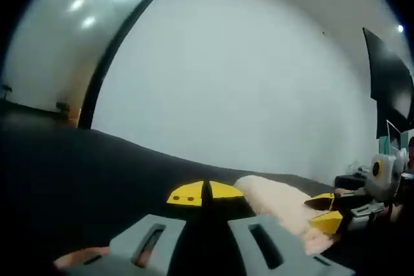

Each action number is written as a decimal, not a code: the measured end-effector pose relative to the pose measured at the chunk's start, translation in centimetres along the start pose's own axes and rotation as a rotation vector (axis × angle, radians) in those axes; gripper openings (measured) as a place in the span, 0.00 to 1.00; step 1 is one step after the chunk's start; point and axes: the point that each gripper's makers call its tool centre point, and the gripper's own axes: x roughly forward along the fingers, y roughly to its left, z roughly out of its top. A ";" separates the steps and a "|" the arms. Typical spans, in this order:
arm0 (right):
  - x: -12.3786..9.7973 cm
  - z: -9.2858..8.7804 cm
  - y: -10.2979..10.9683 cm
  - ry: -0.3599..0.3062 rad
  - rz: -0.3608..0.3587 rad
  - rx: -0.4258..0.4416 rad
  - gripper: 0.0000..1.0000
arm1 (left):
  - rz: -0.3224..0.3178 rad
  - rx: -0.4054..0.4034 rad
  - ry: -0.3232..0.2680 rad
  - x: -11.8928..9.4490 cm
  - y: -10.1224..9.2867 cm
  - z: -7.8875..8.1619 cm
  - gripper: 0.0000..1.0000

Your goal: Fold the towel on the table until its edges align and the towel forms a compact rectangular stack.

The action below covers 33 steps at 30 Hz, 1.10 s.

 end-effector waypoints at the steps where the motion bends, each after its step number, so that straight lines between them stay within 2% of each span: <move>1: 0.1 0.3 -0.5 -0.026 -0.002 -0.017 0.36 | 0.004 -0.002 -0.007 0.0 0.1 0.1 0.06; 2: 0.2 -0.1 -0.7 -0.005 -0.010 -0.028 0.36 | 0.011 -0.005 -0.016 0.0 0.3 0.2 0.06; 3: 0.3 -1.4 -1.0 0.064 -0.026 -0.027 0.36 | 0.017 -0.004 -0.025 0.0 0.4 0.4 0.06; 4: 0.4 -1.7 -0.6 0.076 -0.012 -0.029 0.36 | 0.018 -0.004 -0.030 -0.1 0.4 0.5 0.06; 6: 0.4 -0.9 -0.1 0.028 0.001 -0.081 0.36 | 0.013 -0.005 -0.024 -0.1 0.2 0.4 0.06; 9: 0.2 -0.6 0.1 0.014 -0.002 -0.083 0.36 | 0.005 -0.006 -0.021 -0.2 0.0 0.3 0.06; 12: -0.1 0.0 -0.8 -0.019 -0.028 -0.064 0.36 | -0.006 -0.030 -0.019 -0.2 -0.2 0.4 0.06; 17: -0.3 -0.3 -1.5 -0.004 -0.039 0.007 0.36 | -0.001 -0.017 0.000 0.0 -0.3 0.0 0.06; 33: -0.5 -0.2 -1.9 -0.017 -0.059 0.027 0.36 | 0.014 -0.004 -0.004 0.0 0.3 0.1 0.06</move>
